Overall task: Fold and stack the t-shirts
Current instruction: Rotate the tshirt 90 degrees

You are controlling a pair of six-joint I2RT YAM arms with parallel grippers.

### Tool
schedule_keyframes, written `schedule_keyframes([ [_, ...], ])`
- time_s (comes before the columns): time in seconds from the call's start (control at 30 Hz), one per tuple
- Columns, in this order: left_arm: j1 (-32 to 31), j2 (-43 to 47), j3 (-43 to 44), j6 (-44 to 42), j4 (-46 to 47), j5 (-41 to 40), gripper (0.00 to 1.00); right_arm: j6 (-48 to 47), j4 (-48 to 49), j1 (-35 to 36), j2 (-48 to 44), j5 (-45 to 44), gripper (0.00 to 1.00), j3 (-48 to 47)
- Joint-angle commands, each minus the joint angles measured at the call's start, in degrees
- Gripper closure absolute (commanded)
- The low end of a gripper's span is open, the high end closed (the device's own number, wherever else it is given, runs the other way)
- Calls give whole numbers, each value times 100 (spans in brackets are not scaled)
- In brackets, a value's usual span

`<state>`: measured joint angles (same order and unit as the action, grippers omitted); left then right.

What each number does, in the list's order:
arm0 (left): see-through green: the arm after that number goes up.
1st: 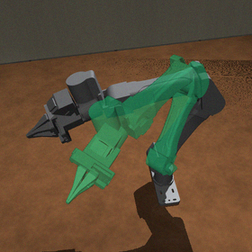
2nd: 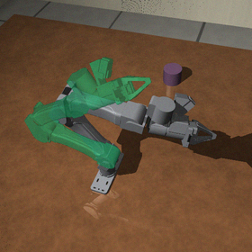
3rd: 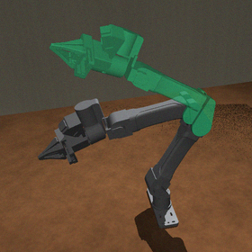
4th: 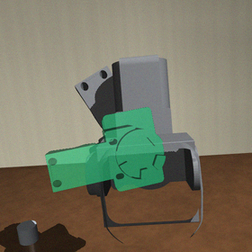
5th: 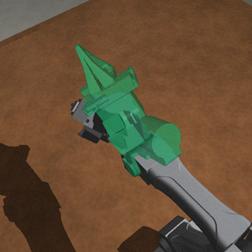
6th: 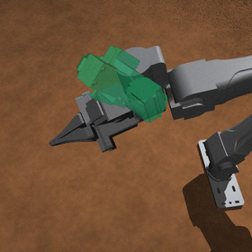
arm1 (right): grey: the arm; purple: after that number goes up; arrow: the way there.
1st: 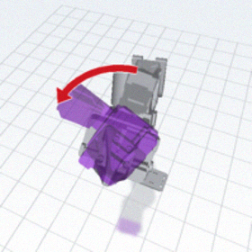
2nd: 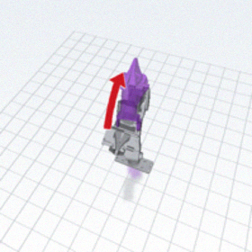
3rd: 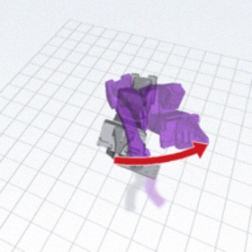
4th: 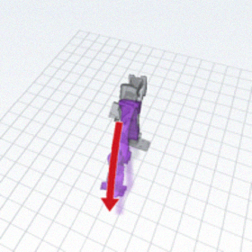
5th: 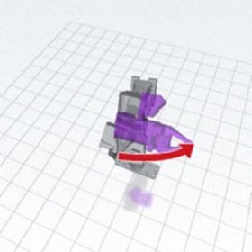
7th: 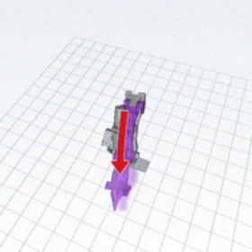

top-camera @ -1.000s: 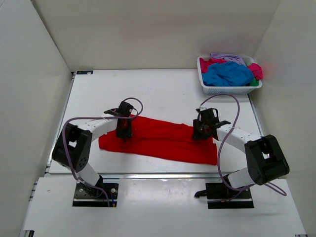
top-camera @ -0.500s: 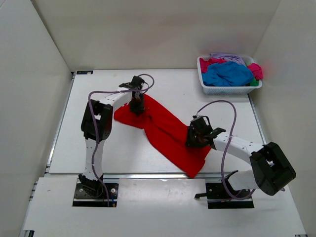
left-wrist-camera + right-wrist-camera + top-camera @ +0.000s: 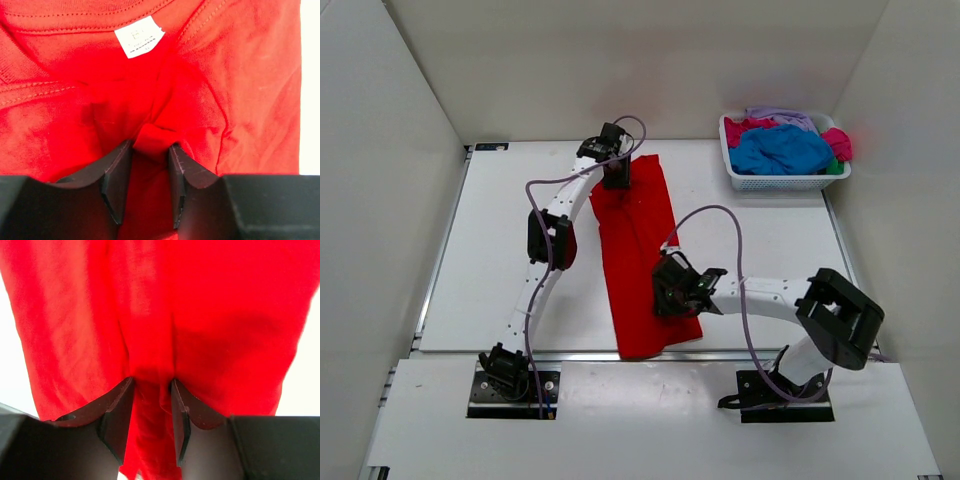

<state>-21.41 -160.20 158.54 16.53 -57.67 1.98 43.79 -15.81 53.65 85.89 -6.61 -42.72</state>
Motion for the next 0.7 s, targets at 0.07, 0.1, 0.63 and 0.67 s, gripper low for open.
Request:
schedule_keyframes([
  [0.07, 40, -187, 186, -1, 70, 250, 54, 183, -97, 497, 867, 248, 66, -227],
  [0.1, 101, -178, 108, 16, 176, 277, 53, 95, -45, 532, 912, 274, 66, -324],
  [0.63, 699, 1490, 423, -71, 970, 462, 34, -1696, -265, 340, -177, -561, 35, -623],
  [0.67, 717, 1596, 415, -167, 846, 461, 32, -1742, -273, 331, -265, -587, 34, -641],
])
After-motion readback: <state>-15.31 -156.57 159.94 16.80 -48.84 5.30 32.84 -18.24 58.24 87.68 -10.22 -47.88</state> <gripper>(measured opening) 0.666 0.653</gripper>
